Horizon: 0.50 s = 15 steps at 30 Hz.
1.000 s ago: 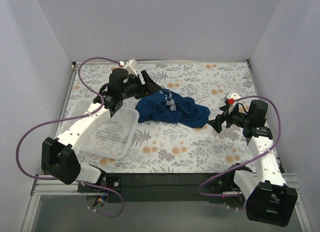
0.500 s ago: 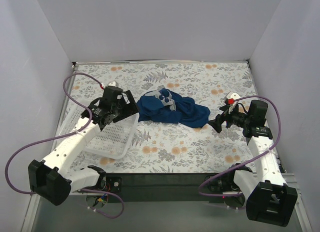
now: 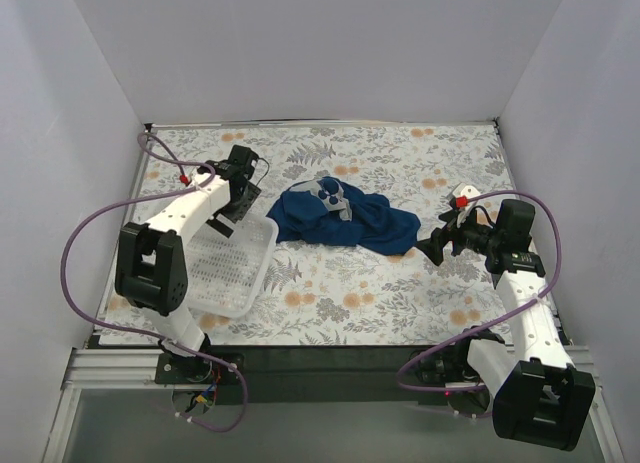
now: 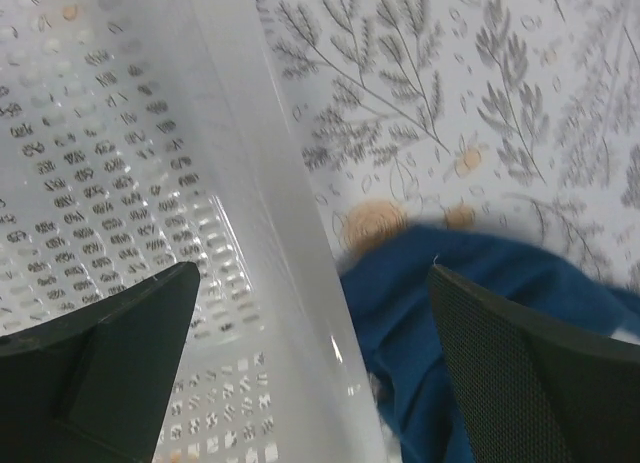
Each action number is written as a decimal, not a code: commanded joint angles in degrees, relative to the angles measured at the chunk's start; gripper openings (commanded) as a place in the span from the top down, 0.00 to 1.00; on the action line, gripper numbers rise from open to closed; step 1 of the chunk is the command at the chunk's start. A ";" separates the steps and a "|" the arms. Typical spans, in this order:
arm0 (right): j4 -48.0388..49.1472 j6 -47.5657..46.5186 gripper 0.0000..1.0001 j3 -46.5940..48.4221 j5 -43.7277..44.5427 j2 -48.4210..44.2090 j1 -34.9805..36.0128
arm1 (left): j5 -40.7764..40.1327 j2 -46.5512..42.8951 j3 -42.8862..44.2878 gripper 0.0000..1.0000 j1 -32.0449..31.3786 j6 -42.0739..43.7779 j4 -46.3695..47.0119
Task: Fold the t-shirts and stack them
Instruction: Flatten the tshirt out
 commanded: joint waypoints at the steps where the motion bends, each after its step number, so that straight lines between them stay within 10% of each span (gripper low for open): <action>1: 0.54 -0.95 0.02 -0.13 -1.19 -1.14 -0.27 | -1.41 5.85 5.02 0.35 5.45 -7.66 -2.38; 7: 0.45 -1.12 0.02 0.04 -0.66 -1.75 -0.27 | -1.04 9.30 4.67 0.90 6.07 1.47 0.18; 13: 0.54 -1.12 0.02 0.04 -0.66 -2.37 -0.27 | -0.70 3.68 -0.07 1.00 6.07 29.23 15.97; 15: 0.45 -1.12 0.02 0.04 -0.92 -2.54 -0.27 | 10.21 -0.26 -5.85 1.00 7.38 55.41 27.78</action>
